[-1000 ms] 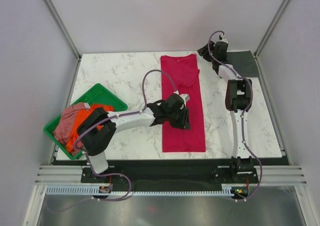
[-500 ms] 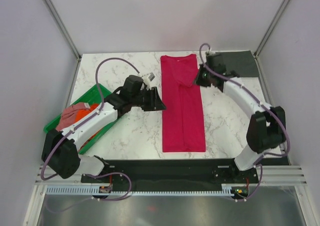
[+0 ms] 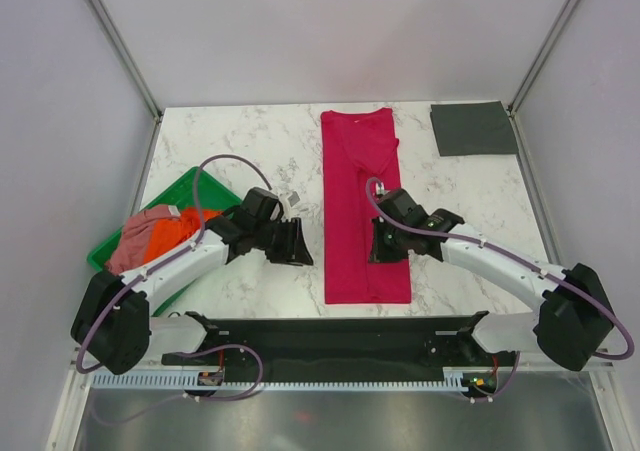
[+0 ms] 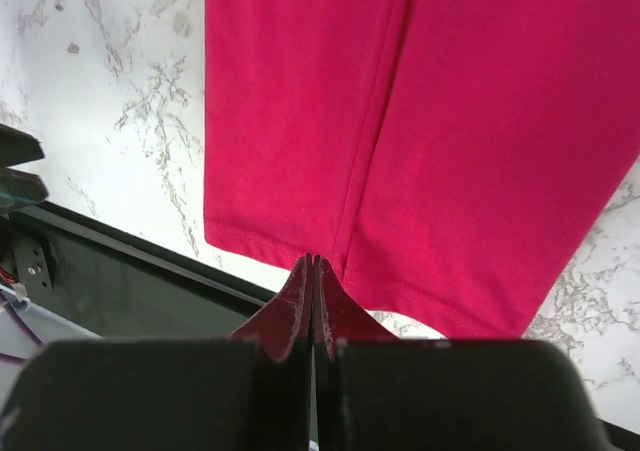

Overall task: Fold and stack the t-shirts
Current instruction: Fold the tshirt

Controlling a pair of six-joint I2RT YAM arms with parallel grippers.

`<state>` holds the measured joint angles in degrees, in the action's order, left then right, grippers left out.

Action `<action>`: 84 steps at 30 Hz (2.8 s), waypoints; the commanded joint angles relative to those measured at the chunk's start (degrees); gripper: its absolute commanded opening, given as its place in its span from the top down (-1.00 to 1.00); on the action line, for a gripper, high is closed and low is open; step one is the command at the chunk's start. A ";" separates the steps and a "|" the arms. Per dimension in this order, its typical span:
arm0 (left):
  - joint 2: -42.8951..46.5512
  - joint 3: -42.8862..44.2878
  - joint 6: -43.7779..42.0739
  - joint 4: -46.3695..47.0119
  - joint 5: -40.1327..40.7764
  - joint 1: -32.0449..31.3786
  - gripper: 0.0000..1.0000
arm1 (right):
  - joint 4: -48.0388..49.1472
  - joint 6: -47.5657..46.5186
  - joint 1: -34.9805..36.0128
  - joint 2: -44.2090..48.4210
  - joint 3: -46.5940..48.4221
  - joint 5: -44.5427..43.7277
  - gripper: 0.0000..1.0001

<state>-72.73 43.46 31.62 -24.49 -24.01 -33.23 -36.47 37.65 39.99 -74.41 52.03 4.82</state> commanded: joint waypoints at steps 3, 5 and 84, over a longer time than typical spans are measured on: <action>3.47 -2.15 0.64 0.67 -0.60 -0.08 0.11 | 6.84 1.56 1.06 0.94 -6.13 -1.66 1.00; 4.17 -2.85 0.64 0.67 -0.60 -0.08 0.11 | 8.08 1.29 1.32 -0.11 -7.03 0.09 1.00; -9.88 -7.52 16.99 12.27 11.09 -17.74 -0.14 | -6.16 19.66 1.59 22.38 -21.35 -18.80 0.17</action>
<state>-81.30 35.99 46.35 -15.29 -14.83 -50.61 -43.99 56.34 43.18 -53.84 31.55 -13.61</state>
